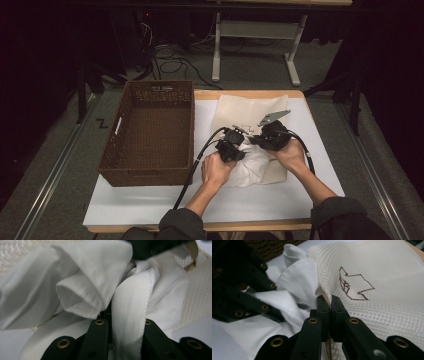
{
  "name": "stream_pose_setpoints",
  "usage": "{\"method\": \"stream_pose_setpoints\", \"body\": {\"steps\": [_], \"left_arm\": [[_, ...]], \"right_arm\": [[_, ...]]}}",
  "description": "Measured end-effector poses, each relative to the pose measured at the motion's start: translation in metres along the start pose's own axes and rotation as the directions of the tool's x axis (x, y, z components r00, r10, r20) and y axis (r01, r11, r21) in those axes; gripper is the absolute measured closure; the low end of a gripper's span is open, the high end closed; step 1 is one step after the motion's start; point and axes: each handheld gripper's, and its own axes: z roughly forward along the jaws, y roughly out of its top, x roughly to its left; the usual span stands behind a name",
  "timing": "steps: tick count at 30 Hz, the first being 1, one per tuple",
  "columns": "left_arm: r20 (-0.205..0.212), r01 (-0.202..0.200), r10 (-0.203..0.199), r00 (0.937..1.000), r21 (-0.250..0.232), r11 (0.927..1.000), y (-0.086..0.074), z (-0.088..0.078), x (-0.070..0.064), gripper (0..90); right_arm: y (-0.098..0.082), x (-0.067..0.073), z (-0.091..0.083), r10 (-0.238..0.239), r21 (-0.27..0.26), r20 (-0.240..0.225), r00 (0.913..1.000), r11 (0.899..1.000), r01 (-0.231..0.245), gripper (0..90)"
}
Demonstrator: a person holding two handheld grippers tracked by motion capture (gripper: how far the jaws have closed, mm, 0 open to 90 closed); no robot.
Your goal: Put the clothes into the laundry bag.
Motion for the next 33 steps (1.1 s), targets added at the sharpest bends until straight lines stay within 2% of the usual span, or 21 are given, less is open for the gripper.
{"method": "stream_pose_setpoints", "body": {"steps": [4, 8, 14, 18, 23, 25, 30, 33], "left_arm": [[-0.048, 0.004, -0.005, 0.9988, -0.014, 0.9999, 0.001, 0.014, 0.003, 83.6], [-0.057, 0.001, -0.001, 0.9984, -0.012, 0.9999, 0.001, 0.019, 0.001, 79.7], [-0.06, -0.07, 0.071, 0.9957, 0.014, 0.9974, -0.005, -0.005, -0.009, 61.3], [-0.08, -0.086, 0.086, 0.9931, 0.008, 0.9963, -0.003, -0.026, -0.015, 50.9], [-0.13, -0.066, 0.066, 0.9894, 0.002, 0.9978, -0.001, -0.035, -0.01, 41.0], [-0.128, -0.046, 0.045, 0.9908, 0.002, 0.999, 0.001, -0.036, -0.004, 38.1], [-0.136, -0.008, 0.009, 0.9907, 0.003, 1.0, 0.005, -0.025, 0.01, 34.4], [-0.127, 0.011, -0.011, 0.9918, -0.007, 0.9999, 0.006, -0.017, 0.018, 36.6]], "right_arm": [[0.0, 0.0, 0.0, 0.008, 0.011, -0.008, 0.9999, 1.0, -0.008, 88.6], [-0.005, -0.001, 0.003, 0.007, 0.021, -0.012, 0.9999, 1.0, -0.006, 88.6], [-0.007, -0.006, 0.002, 0.034, 0.018, 0.0, 0.9994, 0.999, -0.034, 88.5], [-0.006, -0.004, 0.003, 0.015, 0.018, 0.007, 0.9999, 1.0, -0.015, 88.4], [-0.006, -0.005, 0.004, 0.01, 0.021, 0.013, 0.9999, 1.0, -0.011, 88.4], [-0.007, -0.005, 0.003, 0.01, 0.022, 0.015, 0.9998, 1.0, -0.011, 88.4], [-0.006, -0.004, 0.004, 0.018, 0.027, 0.011, 0.9998, 0.999, -0.019, 88.4], [-0.007, -0.005, 0.004, 0.015, 0.028, 0.007, 0.9999, 1.0, -0.015, 88.4]]}}
